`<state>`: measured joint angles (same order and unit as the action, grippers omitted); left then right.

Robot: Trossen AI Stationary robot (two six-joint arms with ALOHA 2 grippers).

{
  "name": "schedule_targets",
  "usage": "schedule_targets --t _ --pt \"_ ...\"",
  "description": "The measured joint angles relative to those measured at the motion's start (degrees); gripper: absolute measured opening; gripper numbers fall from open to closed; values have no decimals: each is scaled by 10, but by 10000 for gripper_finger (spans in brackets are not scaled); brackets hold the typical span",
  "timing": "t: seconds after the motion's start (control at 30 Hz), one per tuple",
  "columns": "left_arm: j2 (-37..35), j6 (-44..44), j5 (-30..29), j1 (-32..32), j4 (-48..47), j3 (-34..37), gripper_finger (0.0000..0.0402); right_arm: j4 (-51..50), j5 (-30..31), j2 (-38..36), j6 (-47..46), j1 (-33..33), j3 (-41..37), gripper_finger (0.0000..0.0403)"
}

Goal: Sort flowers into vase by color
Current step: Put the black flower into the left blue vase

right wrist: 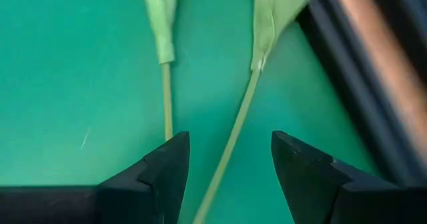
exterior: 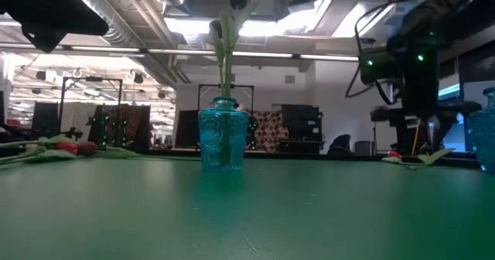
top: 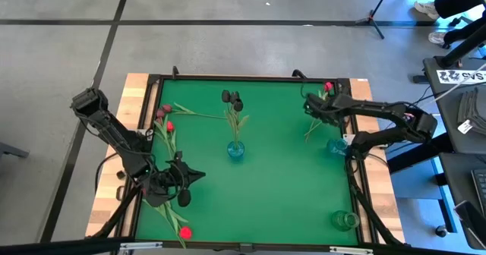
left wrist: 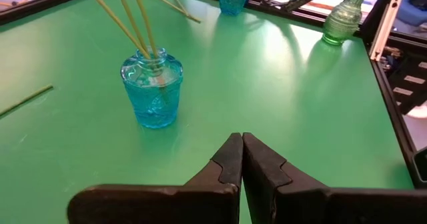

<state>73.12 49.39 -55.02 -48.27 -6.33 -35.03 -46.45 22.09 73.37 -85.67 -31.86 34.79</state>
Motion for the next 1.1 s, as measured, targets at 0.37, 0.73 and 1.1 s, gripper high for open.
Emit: schedule_targets --t 0.37,0.73,1.1 --pt "0 10 -1 -10 0 0 4 94 23 -1 -114 31 -74 147" --pt "0 15 -30 -9 11 0 4 104 59 0 -73 30 -76 12" --pt "0 15 -50 -9 11 0 4 109 137 -1 -26 150 -27 5"
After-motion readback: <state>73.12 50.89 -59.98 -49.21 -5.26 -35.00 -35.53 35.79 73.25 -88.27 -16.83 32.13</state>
